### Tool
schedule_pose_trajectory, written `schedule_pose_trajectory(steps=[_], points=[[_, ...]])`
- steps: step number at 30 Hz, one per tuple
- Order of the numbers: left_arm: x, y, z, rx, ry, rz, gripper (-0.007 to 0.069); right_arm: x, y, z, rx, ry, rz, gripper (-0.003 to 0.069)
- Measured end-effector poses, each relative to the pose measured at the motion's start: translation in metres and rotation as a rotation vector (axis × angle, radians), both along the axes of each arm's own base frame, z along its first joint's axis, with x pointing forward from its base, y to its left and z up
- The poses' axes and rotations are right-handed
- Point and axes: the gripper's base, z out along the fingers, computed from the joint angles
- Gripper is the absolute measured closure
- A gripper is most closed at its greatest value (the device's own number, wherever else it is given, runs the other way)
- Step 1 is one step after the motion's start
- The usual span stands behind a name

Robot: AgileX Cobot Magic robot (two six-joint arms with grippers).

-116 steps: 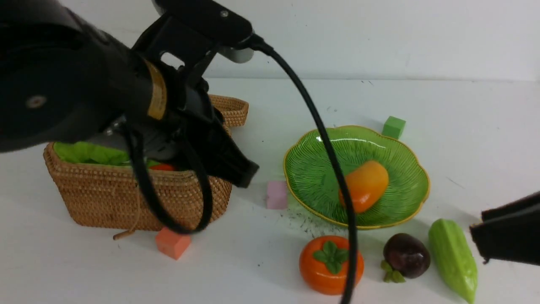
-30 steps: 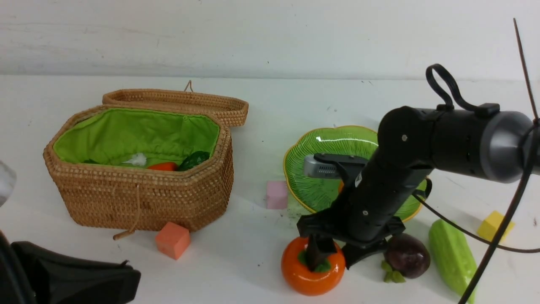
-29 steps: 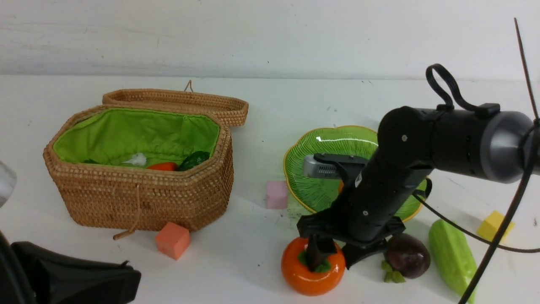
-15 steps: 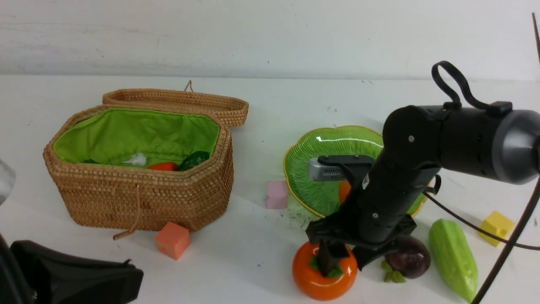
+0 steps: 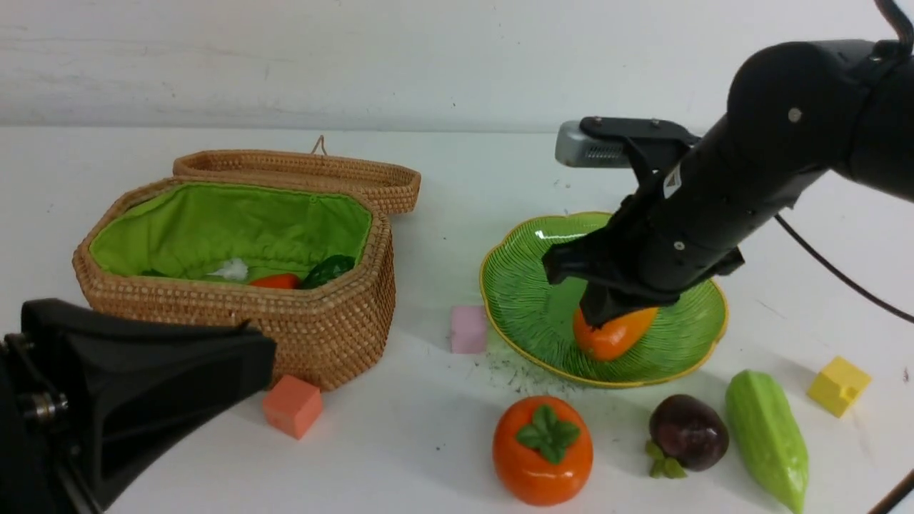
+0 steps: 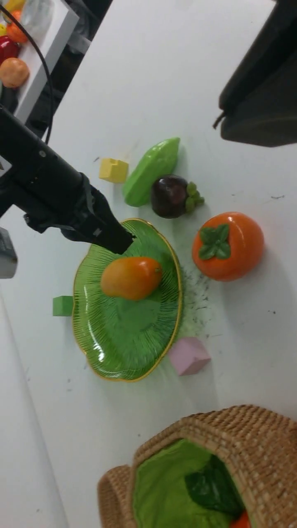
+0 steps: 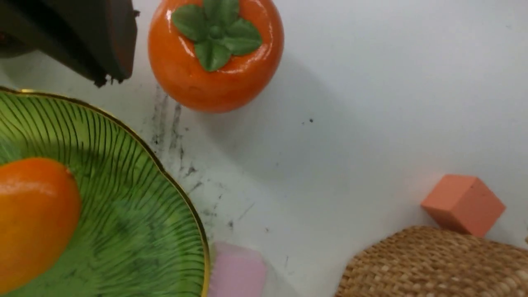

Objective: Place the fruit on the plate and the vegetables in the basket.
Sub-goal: Grab a tomato with your right arm and place it on the plate on the right.

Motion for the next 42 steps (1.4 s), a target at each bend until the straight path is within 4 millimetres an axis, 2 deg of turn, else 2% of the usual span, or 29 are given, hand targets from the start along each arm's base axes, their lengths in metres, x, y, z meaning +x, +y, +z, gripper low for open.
schedule_pose_trajectory(steps=[5, 10, 12, 13, 15, 17, 19, 22, 25, 28, 32, 34, 42], points=[[0.000, 0.000, -0.001, 0.011, 0.003, 0.003, 0.0638, -0.015, 0.002, -0.012, -0.044, 0.146, 0.024, 0.0643], [0.000, 0.002, -0.005, 0.043, 0.030, 0.010, 0.0638, -0.024, 0.001, -0.041, -0.018, 0.226, -0.035, 0.0568], [0.000, 0.002, -0.006, 0.058, 0.041, 0.013, 0.0638, -0.024, 0.004, -0.047, 0.033, 0.228, -0.065, 0.0503], [0.000, 0.003, -0.007, 0.065, 0.047, 0.015, 0.0638, -0.024, 0.005, -0.049, 0.062, 0.233, -0.081, 0.0436], [-0.001, 0.003, -0.007, 0.070, 0.052, 0.016, 0.0638, -0.024, 0.007, -0.049, 0.085, 0.234, -0.092, 0.0346], [-0.001, 0.003, -0.008, 0.071, 0.052, 0.016, 0.0638, -0.023, 0.007, -0.050, 0.088, 0.220, -0.095, 0.0216], [-0.001, 0.003, -0.008, 0.071, 0.053, 0.015, 0.0638, -0.020, 0.006, -0.052, 0.083, 0.212, -0.101, 0.0125], [-0.001, 0.003, -0.008, 0.072, 0.054, 0.016, 0.0638, -0.015, 0.005, -0.064, 0.066, 0.242, -0.113, 0.0043], [-0.001, 0.003, -0.008, 0.070, 0.057, 0.015, 0.0638, -0.010, 0.007, -0.081, 0.042, 0.280, -0.105, 0.0043], [-0.001, 0.003, -0.008, 0.065, 0.063, 0.012, 0.0638, -0.007, 0.010, -0.097, 0.031, 0.320, -0.099, 0.0096], [-0.001, 0.003, -0.008, 0.064, 0.065, 0.012, 0.0637, -0.005, 0.014, -0.101, 0.057, 0.331, -0.093, 0.0184], [-0.001, 0.003, -0.008, 0.065, 0.064, 0.011, 0.0637, -0.004, 0.016, -0.102, 0.068, 0.336, -0.083, 0.0206], [-0.001, 0.002, -0.008, 0.061, 0.069, 0.009, 0.0634, -0.003, 0.022, -0.107, 0.143, 0.349, -0.007, 0.0213]])
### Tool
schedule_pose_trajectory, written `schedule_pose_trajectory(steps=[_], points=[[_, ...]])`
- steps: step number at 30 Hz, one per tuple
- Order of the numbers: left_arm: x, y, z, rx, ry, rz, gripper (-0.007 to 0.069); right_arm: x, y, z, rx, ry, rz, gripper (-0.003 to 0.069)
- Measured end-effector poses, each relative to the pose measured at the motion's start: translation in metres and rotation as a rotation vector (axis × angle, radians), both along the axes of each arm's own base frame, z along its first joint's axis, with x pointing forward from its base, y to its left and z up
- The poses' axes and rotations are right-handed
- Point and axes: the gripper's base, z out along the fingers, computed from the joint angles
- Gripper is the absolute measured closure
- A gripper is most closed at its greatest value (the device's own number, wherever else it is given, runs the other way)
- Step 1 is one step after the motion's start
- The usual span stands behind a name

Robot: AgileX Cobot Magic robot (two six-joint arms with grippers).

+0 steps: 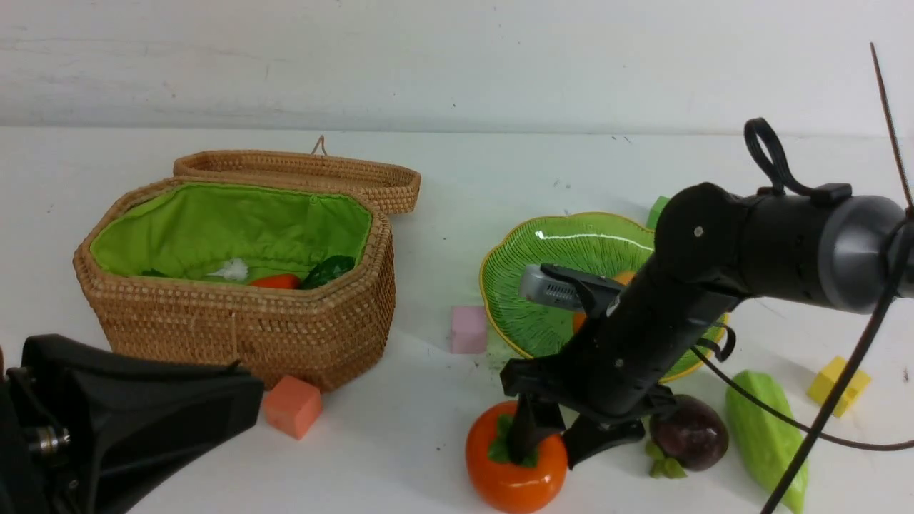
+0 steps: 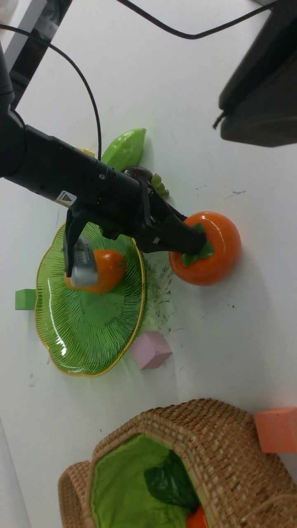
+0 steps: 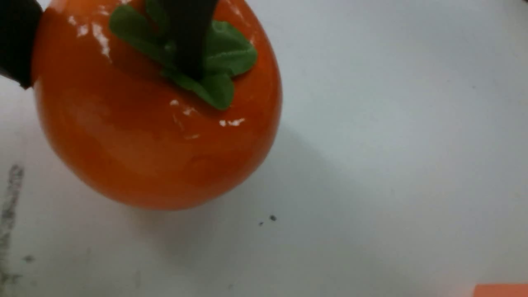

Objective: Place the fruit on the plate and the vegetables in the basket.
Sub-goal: Grab a tomato with your right arm and place it on the plate on the right.

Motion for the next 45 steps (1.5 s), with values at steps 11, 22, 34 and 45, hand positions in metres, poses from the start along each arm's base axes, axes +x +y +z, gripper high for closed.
schedule_pose_trajectory(steps=[11, 22, 34, 45], points=[[0.000, 0.000, 0.000, -0.001, 0.002, -0.001, 0.0634, -0.001, 0.003, -0.004, 0.015, 0.026, -0.008, 0.0111], [0.000, -0.001, 0.001, -0.013, -0.008, -0.003, 0.0634, -0.003, 0.016, -0.013, 0.045, 0.066, -0.038, 0.0070], [0.000, -0.001, 0.002, -0.022, -0.015, -0.005, 0.0633, -0.003, 0.020, -0.012, 0.059, 0.052, -0.026, 0.0161], [0.001, 0.000, 0.004, -0.015, -0.046, 0.000, 0.0633, -0.008, -0.004, 0.070, -0.042, -0.214, 0.038, 0.0161]])
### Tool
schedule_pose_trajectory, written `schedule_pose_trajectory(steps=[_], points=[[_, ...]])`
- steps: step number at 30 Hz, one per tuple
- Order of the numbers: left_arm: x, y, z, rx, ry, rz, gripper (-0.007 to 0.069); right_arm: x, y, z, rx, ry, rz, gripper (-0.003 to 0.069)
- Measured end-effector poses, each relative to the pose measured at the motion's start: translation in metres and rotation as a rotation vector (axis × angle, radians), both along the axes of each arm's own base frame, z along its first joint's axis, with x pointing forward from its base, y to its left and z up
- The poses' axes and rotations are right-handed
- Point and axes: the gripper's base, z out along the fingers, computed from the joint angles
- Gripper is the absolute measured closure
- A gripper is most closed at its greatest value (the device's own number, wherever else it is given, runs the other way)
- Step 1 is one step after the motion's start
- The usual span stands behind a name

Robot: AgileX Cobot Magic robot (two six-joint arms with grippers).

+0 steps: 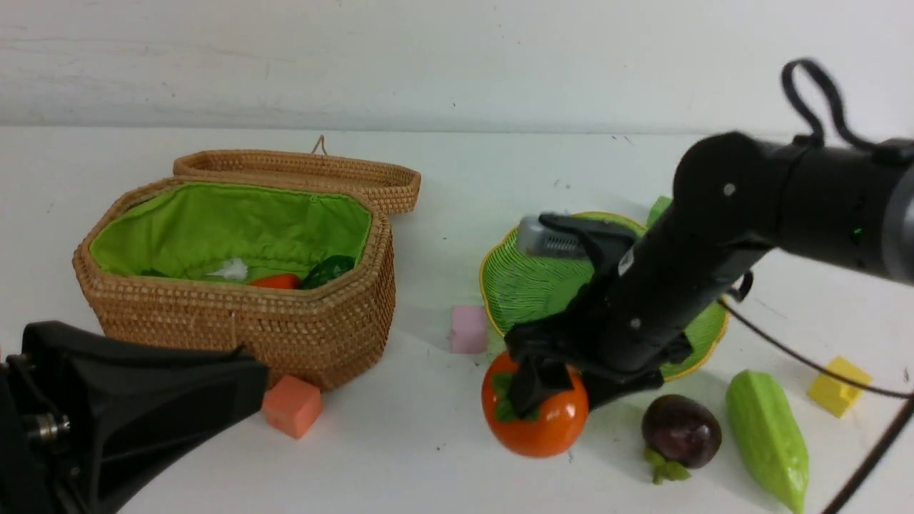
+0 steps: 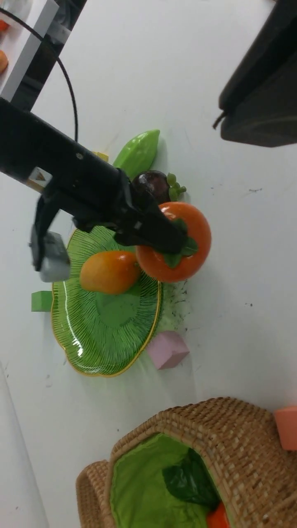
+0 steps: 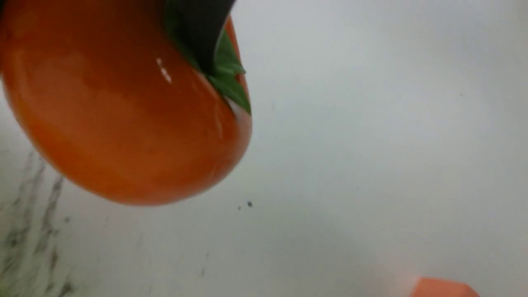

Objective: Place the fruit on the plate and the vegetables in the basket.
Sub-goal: Grab a tomato with your right arm and place it on the plate on the right, then use the right arm to grab a mangosteen and put it into the right plate

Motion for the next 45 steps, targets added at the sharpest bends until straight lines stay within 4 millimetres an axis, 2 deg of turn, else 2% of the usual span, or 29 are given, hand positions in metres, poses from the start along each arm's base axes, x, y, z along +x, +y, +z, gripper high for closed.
schedule_pose_trajectory(steps=[3, 6, 10, 14, 17, 20, 23, 26, 30, 32, 33, 34, 36, 37, 38, 39, 41, 43, 45], points=[[0.003, 0.001, 0.004, -0.001, -0.061, 0.014, 0.0633, 0.008, -0.008, 0.026, 0.016, -0.103, -0.046, 0.0161], [0.006, 0.003, 0.009, -0.014, -0.127, 0.048, 0.0631, 0.028, -0.022, 0.034, 0.036, -0.209, -0.135, 0.0161], [0.010, 0.006, 0.014, -0.060, -0.162, 0.110, 0.0629, 0.057, -0.037, 0.024, 0.050, -0.312, -0.237, 0.0161], [0.014, 0.009, 0.017, -0.099, -0.170, 0.165, 0.0627, 0.076, -0.039, 0.005, 0.033, -0.366, -0.250, 0.0161], [0.014, 0.009, 0.018, -0.111, -0.172, 0.178, 0.0627, 0.083, -0.038, -0.003, 0.027, -0.398, -0.245, 0.0160], [0.014, 0.009, 0.018, -0.117, -0.169, 0.180, 0.0627, 0.086, -0.038, -0.005, 0.018, -0.423, -0.239, 0.0109], [0.014, 0.009, 0.018, -0.121, -0.167, 0.180, 0.0627, 0.087, -0.039, -0.006, -0.010, -0.445, -0.216, 0.0006], [0.014, 0.009, 0.018, -0.124, -0.163, 0.179, 0.0627, 0.086, -0.040, -0.006, -0.024, -0.447, -0.204, -0.0017], [0.014, 0.009, 0.018, -0.132, -0.151, 0.176, 0.0627, 0.074, -0.043, 0.009, -0.040, -0.418, -0.175, 0.0025], [0.014, 0.008, 0.018, -0.137, -0.146, 0.175, 0.0627, 0.062, -0.047, 0.029, -0.043, -0.409, -0.156, 0.0082], [0.013, 0.008, 0.017, -0.140, -0.140, 0.173, 0.0627, 0.049, -0.051, 0.048, -0.046, -0.395, -0.138, 0.0142], [0.013, 0.008, 0.017, -0.141, -0.138, 0.173, 0.0627, 0.047, -0.051, 0.050, -0.047, -0.392, -0.135, 0.0152], [0.013, 0.008, 0.017, -0.149, -0.121, 0.167, 0.0627, 0.015, -0.062, 0.077, -0.081, -0.324, -0.086, 0.0294], [0.012, 0.007, 0.016, -0.154, -0.111, 0.165, 0.0627, 0.003, -0.066, 0.084, -0.093, -0.310, -0.074, 0.0354], [0.012, 0.007, 0.016, -0.158, -0.105, 0.164, 0.0627, -0.002, -0.068, 0.084, -0.106, -0.286, -0.065, 0.0377], [0.012, 0.007, 0.016, -0.165, -0.094, 0.160, 0.0627, -0.020, -0.075, 0.084, -0.128, -0.223, -0.062, 0.0463], [0.011, 0.006, 0.016, -0.163, -0.089, 0.154, 0.0627, -0.036, -0.081, 0.077, -0.148, -0.162, -0.072, 0.0534], [0.011, 0.006, 0.015, -0.157, -0.091, 0.148, 0.0627, -0.045, -0.085, 0.067, -0.167, -0.117, -0.077, 0.0560], [0.010, 0.005, 0.014, -0.133, -0.100, 0.125, 0.0627, -0.057, -0.091, 0.040, -0.204, -0.038, -0.084, 0.0560]])
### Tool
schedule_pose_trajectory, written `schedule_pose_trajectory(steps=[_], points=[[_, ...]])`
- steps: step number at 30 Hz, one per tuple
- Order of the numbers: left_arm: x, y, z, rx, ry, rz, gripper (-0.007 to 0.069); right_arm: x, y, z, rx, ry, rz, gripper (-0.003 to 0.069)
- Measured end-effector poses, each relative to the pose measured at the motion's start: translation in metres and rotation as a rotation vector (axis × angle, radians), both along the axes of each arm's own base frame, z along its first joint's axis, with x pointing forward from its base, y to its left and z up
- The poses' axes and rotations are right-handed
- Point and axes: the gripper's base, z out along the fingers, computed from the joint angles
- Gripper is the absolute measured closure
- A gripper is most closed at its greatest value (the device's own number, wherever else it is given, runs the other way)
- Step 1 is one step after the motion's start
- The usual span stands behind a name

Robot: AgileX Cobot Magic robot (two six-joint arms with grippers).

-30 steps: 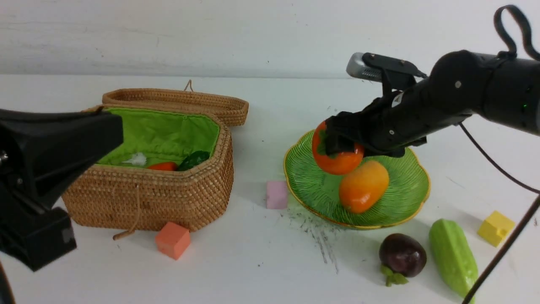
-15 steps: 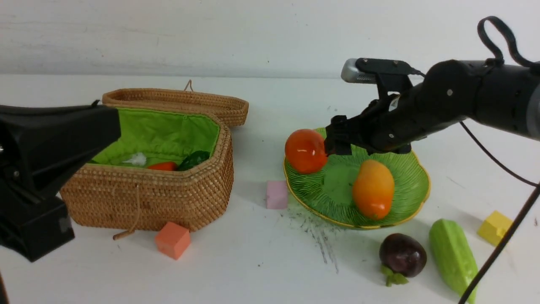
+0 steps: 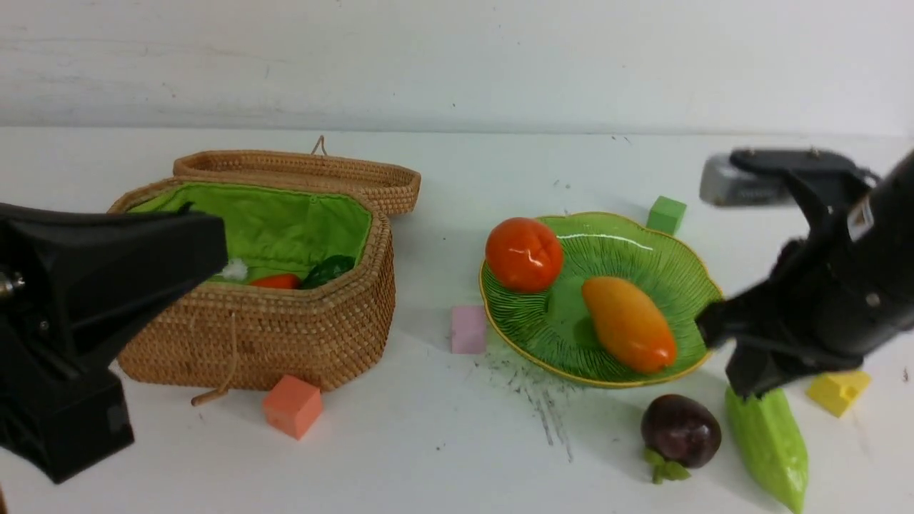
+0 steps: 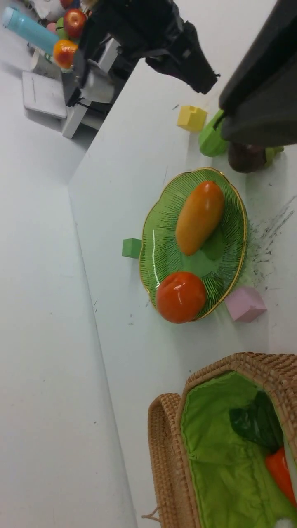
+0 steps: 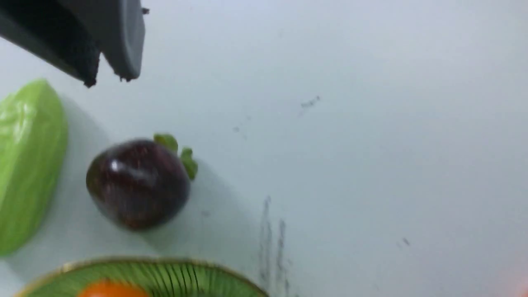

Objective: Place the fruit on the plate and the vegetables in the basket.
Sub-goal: Use the right arm to grab a mangosteen and put it into the right plate

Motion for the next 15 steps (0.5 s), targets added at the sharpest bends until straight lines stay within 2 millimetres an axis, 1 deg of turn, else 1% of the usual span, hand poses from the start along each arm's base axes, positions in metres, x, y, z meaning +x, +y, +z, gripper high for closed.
schedule_pose_trajectory(steps=[1, 3, 5, 6, 7, 8, 9, 11, 12, 13, 15], points=[[-0.001, -0.001, 0.000, 0.007, 0.001, -0.010, 0.0627, -0.002, -0.001, -0.008, -0.010, 0.015, -0.001, 0.0541], [-0.002, -0.002, -0.002, 0.015, 0.010, -0.034, 0.0627, -0.003, -0.002, -0.024, -0.023, 0.035, -0.006, 0.0476], [-0.004, -0.003, -0.003, 0.025, 0.016, -0.059, 0.0627, 0.000, -0.001, -0.036, -0.029, 0.037, -0.012, 0.0367], [-0.005, -0.004, -0.003, 0.032, 0.017, -0.073, 0.0627, 0.004, 0.000, -0.040, -0.027, 0.028, -0.016, 0.0302], [-0.006, -0.005, -0.004, 0.044, 0.013, -0.090, 0.0627, 0.009, 0.001, -0.044, -0.023, 0.013, -0.021, 0.0219], [-0.006, -0.005, -0.004, 0.047, 0.013, -0.092, 0.0627, 0.009, 0.001, -0.044, -0.020, 0.007, -0.023, 0.0219], [-0.007, -0.006, -0.004, 0.052, 0.014, -0.106, 0.0627, 0.015, 0.003, -0.048, -0.015, -0.012, -0.029, 0.0123], [-0.008, -0.007, -0.005, 0.058, 0.014, -0.123, 0.0627, 0.023, 0.006, -0.054, -0.007, -0.044, -0.037, 0.0032], [-0.008, -0.007, -0.005, 0.064, 0.011, -0.129, 0.0627, 0.027, 0.007, -0.058, -0.007, -0.053, -0.040, 0.0005], [-0.009, -0.007, -0.005, 0.066, 0.010, -0.134, 0.0627, 0.031, 0.008, -0.063, -0.009, -0.054, -0.041, -0.0007], [-0.009, -0.008, -0.005, 0.069, 0.008, -0.138, 0.0627, 0.038, 0.010, -0.072, -0.015, -0.063, -0.044, -0.0013]])
